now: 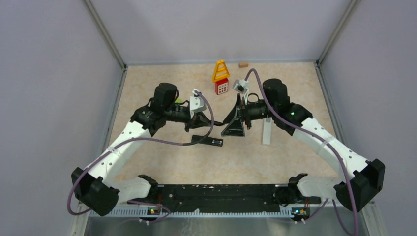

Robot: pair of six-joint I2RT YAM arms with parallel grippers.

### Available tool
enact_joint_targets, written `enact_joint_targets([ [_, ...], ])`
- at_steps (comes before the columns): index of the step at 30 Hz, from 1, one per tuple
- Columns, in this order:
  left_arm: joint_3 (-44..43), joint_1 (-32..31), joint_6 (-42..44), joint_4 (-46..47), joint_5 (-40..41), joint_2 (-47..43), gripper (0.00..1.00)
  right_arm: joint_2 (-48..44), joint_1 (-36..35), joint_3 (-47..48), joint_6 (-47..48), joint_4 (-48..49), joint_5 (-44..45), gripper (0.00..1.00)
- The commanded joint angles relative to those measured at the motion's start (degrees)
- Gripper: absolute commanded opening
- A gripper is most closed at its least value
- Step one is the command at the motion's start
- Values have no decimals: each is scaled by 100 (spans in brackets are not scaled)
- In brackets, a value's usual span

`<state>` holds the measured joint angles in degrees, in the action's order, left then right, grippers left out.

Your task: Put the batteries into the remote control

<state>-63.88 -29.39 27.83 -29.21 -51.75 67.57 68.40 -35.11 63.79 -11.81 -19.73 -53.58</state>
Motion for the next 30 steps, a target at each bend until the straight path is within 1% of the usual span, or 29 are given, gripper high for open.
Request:
enact_joint_targets([
  [1, -244, 86, 751, -369, -499, -124, 0, -68, 72, 410, -87, 645, -306, 81],
  [5, -255, 180, 946, -401, -725, -146, 0, -79, 115, 375, -232, 888, -301, 82],
  [8, -240, 210, 1128, -347, -991, -220, 0, 183, 119, 330, -269, 897, -225, 82],
  [11, -230, 208, 1242, -241, -1176, -306, 0, 502, 118, 284, -382, 1097, -457, 82],
  [15, -193, 206, 1515, -243, -1359, -402, 0, 896, 115, 315, -733, 1662, -1090, 81],
  [17, -159, 205, 1641, -243, -1420, -455, 0, 1071, 110, 331, -943, 1898, -1425, 78],
  [20, -126, 205, 1830, -293, -1464, -524, 0, 1193, 51, 257, -1468, 2510, -1905, 69],
  [22, -161, 210, 2007, -399, -1495, -539, 0, 1218, -29, 220, -1612, 2681, -2118, 64],
  [26, -220, 210, 2277, -602, -1511, -543, 0, 1220, -154, 94, -1932, 3046, -2314, 53],
  [28, -221, 207, 2324, -636, -1516, -555, 0, 1215, -162, 20, -2200, 3308, -2393, 46],
  [30, -217, 215, 2355, -638, -1509, -573, 0, 1219, -175, -61, -2407, 3562, -2479, 44],
])
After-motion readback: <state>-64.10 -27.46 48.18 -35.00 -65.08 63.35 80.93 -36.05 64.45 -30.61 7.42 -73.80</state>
